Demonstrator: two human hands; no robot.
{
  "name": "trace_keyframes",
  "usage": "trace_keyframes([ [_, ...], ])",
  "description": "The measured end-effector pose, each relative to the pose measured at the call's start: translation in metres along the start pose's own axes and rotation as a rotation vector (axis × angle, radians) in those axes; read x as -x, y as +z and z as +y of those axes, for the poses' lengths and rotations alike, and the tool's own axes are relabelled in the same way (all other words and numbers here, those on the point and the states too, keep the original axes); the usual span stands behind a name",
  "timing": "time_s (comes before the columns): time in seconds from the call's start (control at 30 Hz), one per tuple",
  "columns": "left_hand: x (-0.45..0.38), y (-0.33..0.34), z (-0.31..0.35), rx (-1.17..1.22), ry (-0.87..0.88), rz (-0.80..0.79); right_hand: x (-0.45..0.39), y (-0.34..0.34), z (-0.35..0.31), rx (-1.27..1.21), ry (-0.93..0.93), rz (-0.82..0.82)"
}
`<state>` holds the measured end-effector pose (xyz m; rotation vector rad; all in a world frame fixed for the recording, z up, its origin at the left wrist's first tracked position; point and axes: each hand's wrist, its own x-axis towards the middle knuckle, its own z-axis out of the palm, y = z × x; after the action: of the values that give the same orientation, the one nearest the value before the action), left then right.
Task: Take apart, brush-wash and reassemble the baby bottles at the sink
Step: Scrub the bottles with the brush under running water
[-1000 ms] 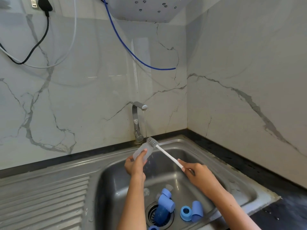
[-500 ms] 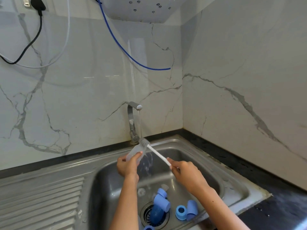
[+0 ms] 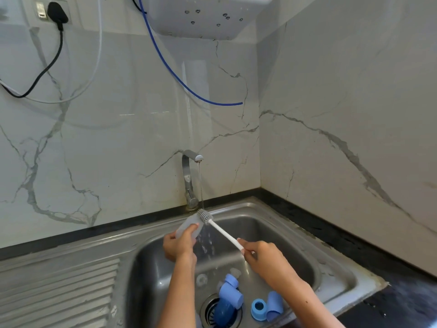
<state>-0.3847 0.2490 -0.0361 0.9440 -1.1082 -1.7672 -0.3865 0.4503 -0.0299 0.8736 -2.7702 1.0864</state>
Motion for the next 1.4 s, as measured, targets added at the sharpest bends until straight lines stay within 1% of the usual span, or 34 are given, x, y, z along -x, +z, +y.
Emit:
trace_keyframes([
  [0.07, -0.002, -0.002, 0.002, 0.042, -0.039, -0.021, 0.002, -0.001, 0.0, 0.003, 0.004, 0.007],
  [0.2, 0.008, 0.001, 0.001, 0.056, -0.105, -0.15, -0.006, -0.003, -0.003, 0.033, -0.001, 0.053],
  [0.3, 0.02, 0.004, 0.003, 0.201, -0.231, -0.172, -0.011, 0.0, -0.009, 0.015, -0.014, 0.051],
  [0.37, 0.023, 0.001, 0.005, 0.343, -0.339, -0.146, -0.01, 0.004, -0.007, -0.003, -0.023, 0.036],
  [0.43, 0.018, -0.004, 0.005, 0.458, -0.397, -0.144, -0.004, 0.008, -0.003, -0.04, -0.012, 0.005],
  [0.53, 0.018, -0.003, 0.007, 0.548, -0.473, -0.219, -0.003, 0.011, -0.005, -0.114, 0.026, -0.004],
  [0.63, 0.022, 0.001, 0.009, 0.622, -0.602, -0.309, -0.01, 0.013, -0.011, -0.123, 0.038, 0.067],
  [0.7, 0.022, 0.001, 0.01, 0.645, -0.645, -0.347, -0.013, 0.014, -0.014, -0.122, 0.039, 0.089],
  [0.77, 0.019, -0.001, 0.007, 0.676, -0.692, -0.353, -0.012, 0.014, -0.015, -0.127, 0.041, 0.079],
  [0.83, 0.015, -0.004, 0.005, 0.738, -0.737, -0.307, -0.007, 0.013, -0.013, -0.165, 0.05, 0.054],
  [0.93, 0.01, -0.004, 0.007, 0.761, -0.722, -0.295, 0.002, 0.013, -0.011, -0.224, 0.067, 0.035],
  [1.03, 0.016, 0.002, 0.009, 0.671, -0.711, -0.413, -0.006, 0.01, -0.011, -0.257, 0.121, 0.085],
  [1.1, 0.023, 0.007, 0.012, 0.578, -0.667, -0.491, -0.011, 0.007, -0.013, -0.306, 0.17, 0.063],
  [1.17, 0.026, 0.01, 0.016, 0.505, -0.588, -0.525, -0.009, 0.005, -0.016, -0.374, 0.2, 0.014],
  [1.23, 0.02, 0.009, 0.017, 0.458, -0.496, -0.511, -0.006, 0.002, -0.019, -0.424, 0.226, -0.017],
  [1.4, 0.005, 0.004, 0.006, 0.189, -0.201, -0.5, -0.003, -0.004, -0.015, -0.396, 0.273, -0.054],
])
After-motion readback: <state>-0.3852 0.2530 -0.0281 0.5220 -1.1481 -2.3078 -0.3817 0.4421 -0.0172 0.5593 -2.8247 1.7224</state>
